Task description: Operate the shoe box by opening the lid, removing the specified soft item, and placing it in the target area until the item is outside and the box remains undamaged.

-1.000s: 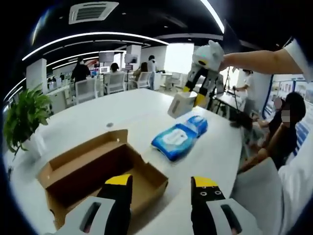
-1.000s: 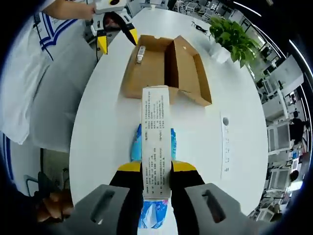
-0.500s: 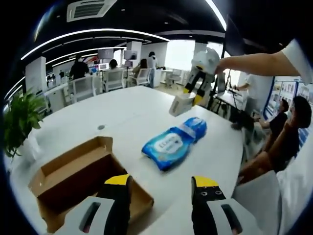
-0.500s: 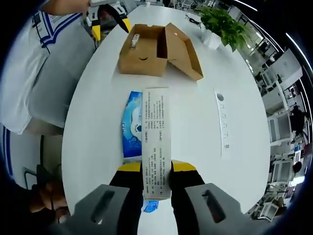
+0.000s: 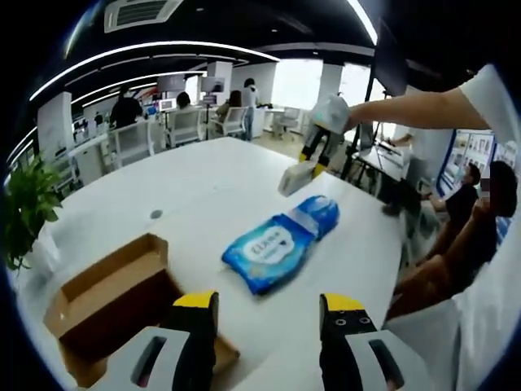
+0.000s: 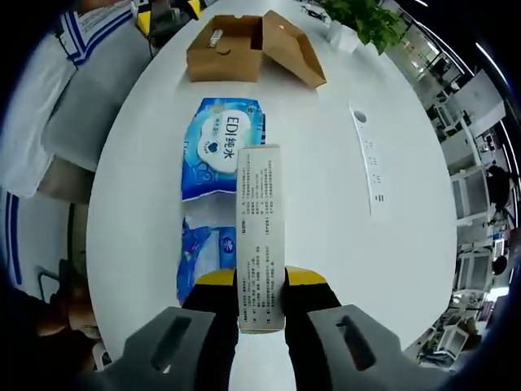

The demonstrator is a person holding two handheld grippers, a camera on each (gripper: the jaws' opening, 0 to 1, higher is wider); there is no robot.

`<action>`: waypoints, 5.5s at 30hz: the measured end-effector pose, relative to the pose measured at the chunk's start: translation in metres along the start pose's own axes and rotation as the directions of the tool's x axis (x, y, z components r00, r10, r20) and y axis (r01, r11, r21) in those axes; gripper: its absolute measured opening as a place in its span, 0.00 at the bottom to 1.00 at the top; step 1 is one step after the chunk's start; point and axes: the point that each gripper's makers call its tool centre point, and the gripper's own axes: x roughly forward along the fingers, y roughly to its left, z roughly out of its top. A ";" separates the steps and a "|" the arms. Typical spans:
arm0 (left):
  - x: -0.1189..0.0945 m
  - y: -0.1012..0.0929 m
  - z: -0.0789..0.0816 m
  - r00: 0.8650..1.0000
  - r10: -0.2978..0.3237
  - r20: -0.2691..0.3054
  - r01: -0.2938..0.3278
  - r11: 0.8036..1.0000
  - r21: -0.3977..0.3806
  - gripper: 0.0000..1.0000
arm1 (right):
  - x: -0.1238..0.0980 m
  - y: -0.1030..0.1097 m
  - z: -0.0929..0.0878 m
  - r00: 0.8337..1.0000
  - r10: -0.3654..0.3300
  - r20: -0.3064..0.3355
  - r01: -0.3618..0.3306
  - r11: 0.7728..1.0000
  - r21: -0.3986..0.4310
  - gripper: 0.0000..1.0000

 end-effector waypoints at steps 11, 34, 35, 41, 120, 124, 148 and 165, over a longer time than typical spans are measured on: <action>0.000 -0.002 -0.011 0.998 0.025 -0.051 -0.026 0.999 -0.019 0.50 | 0.042 -0.004 -0.041 0.997 0.062 -0.053 -0.060 0.997 0.048 0.18; 0.021 -0.021 -0.017 0.994 0.025 -0.102 -0.030 0.999 -0.039 0.50 | 0.071 -0.001 -0.058 0.995 0.099 0.019 -0.100 0.989 0.108 0.18; 0.021 -0.019 -0.018 0.994 0.026 -0.103 -0.030 0.999 -0.039 0.50 | 0.071 -0.001 -0.059 0.995 0.099 0.019 -0.100 0.989 0.108 0.18; 0.021 -0.024 -0.021 0.994 0.026 -0.110 -0.031 0.999 -0.041 0.50 | 0.072 -0.001 -0.059 0.995 0.100 0.028 -0.102 0.989 0.107 0.18; -0.091 0.019 -0.022 0.999 -0.043 0.031 0.041 0.996 0.075 0.53 | -0.057 0.111 0.080 0.996 -0.038 0.084 0.011 0.955 0.296 0.68; -0.107 0.029 -0.030 0.998 -0.047 0.034 0.045 0.997 0.066 0.53 | -0.050 0.119 0.105 0.993 -0.049 0.111 0.013 0.950 0.312 0.67; -0.193 0.119 -0.081 0.999 -0.033 -0.041 0.038 0.989 0.145 0.53 | 0.002 0.159 0.279 0.959 -0.073 0.275 -0.014 0.953 0.301 0.64; -0.201 0.171 -0.105 0.992 -0.083 -0.096 0.099 0.980 0.173 0.53 | 0.028 0.163 0.332 0.945 -0.075 0.318 -0.037 0.943 0.332 0.63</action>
